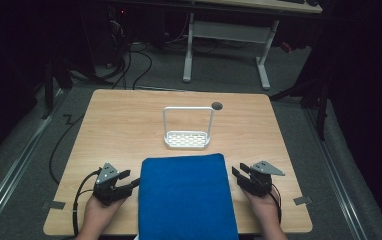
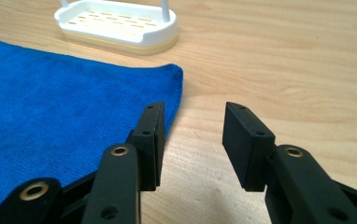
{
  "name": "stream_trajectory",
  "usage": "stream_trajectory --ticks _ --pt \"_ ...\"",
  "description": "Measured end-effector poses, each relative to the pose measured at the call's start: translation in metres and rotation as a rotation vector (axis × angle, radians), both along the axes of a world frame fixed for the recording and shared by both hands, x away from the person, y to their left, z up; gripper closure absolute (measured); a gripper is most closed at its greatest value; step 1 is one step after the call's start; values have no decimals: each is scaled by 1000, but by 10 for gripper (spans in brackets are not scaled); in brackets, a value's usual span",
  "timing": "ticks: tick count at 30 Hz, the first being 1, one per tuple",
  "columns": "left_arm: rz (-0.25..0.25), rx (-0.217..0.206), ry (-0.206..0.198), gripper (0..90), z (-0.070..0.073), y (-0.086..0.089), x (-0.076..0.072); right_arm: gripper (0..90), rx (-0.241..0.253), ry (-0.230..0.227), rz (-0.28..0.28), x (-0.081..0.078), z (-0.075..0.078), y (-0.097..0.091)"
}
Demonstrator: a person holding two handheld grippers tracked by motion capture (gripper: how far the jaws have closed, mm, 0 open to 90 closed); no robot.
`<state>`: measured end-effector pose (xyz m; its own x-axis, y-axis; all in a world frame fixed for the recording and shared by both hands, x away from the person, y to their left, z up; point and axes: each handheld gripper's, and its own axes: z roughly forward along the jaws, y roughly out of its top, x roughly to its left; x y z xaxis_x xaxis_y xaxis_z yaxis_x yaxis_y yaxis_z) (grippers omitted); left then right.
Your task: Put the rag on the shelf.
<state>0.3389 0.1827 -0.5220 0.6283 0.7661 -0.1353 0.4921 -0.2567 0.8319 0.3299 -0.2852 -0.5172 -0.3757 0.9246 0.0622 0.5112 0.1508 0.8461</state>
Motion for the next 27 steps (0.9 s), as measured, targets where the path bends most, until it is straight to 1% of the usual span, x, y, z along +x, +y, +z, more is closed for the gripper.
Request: stream_trajectory --ticks 1,4,6,10,12,13,14,15,16,18,21,22,23,24,25,26,27 --pt "3 -1 1 446 -1 1 1 576 2 -12 8 -1 0 0" --pt "7 -4 -3 440 -3 1 2 541 15 -15 21 -1 0 1" --pt "8 6 -8 439 -5 1 2 528 7 -29 26 0 0 3" --pt "4 12 -3 429 -7 4 1 522 1 -30 37 1 0 4" --pt "24 -21 -13 430 -6 7 0 512 -1 -22 44 2 -2 4" --pt "24 -21 -13 433 -6 7 0 510 5 -16 42 1 -2 3" --pt "28 -31 -17 439 -6 8 0 510 15 -11 35 2 -3 3" --pt "26 -32 -15 439 -6 7 0 510 15 -11 35 2 -3 3" --pt "25 -20 -17 440 -6 7 0 515 41 5 31 4 -3 1" --pt "26 -18 -20 435 -6 6 1 517 45 13 29 4 -3 1" --pt "33 -22 -8 425 -6 6 2 521 32 9 36 4 -3 -2" --pt "41 -15 0 424 -6 6 2 545 38 35 21 4 -1 -6" --pt "41 -15 0 417 -6 6 2 545 38 35 21 4 -1 -6" --pt "49 -16 7 417 -5 5 3 554 38 48 16 4 0 -6" --pt "53 -26 14 394 -4 4 4 564 26 44 20 4 1 -8" --pt "67 -23 12 389 -2 2 5 557 16 31 22 3 3 -9" --pt "67 -23 12 389 -2 2 5 557 16 31 22 3 3 -9"
